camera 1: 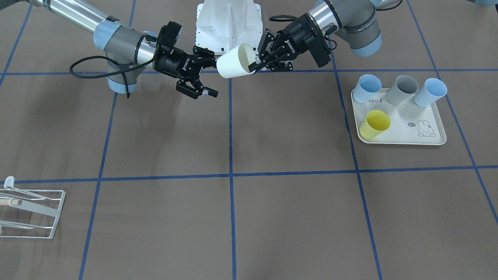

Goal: Transfer IKEA cup to right arm and place on rack

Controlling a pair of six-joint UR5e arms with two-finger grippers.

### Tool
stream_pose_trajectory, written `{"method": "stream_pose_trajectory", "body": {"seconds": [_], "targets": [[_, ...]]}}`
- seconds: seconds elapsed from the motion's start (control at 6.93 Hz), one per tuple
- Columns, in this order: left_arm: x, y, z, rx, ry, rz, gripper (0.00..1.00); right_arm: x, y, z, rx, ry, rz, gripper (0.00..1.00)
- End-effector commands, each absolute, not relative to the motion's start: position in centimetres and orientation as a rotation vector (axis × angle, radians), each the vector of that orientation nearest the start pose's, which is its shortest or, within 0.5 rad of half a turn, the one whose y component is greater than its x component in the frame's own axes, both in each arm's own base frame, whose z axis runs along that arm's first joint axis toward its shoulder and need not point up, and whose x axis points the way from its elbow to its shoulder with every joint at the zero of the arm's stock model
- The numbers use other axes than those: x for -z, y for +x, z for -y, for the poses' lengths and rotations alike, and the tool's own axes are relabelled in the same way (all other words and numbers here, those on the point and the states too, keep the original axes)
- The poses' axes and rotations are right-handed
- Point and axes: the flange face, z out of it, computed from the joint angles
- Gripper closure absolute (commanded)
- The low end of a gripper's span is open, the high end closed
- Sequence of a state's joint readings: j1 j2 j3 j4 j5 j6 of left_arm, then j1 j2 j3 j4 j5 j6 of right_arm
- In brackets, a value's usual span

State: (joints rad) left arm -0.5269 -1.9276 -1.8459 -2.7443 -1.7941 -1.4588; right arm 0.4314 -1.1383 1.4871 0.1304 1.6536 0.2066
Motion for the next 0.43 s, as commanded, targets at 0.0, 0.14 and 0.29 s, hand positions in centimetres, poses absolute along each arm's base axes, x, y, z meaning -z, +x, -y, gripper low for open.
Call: {"method": "stream_pose_trajectory", "body": {"seconds": [0.0, 0.14, 0.29], "targets": [[-20.93, 41.71, 37.1, 0.097, 0.41, -1.746, 1.0, -28.03, -48.56, 35.6, 0.661, 1.616, 1.365, 0.01], [-21.28, 42.53, 37.59, 0.102, 0.406, -1.733, 1.0, -27.7, -48.57, 35.61, 0.659, 1.62, 1.369, 0.01], [-21.46, 42.67, 37.67, 0.103, 0.404, -1.729, 1.0, -27.7, -48.57, 35.61, 0.659, 1.621, 1.369, 0.01]]}}
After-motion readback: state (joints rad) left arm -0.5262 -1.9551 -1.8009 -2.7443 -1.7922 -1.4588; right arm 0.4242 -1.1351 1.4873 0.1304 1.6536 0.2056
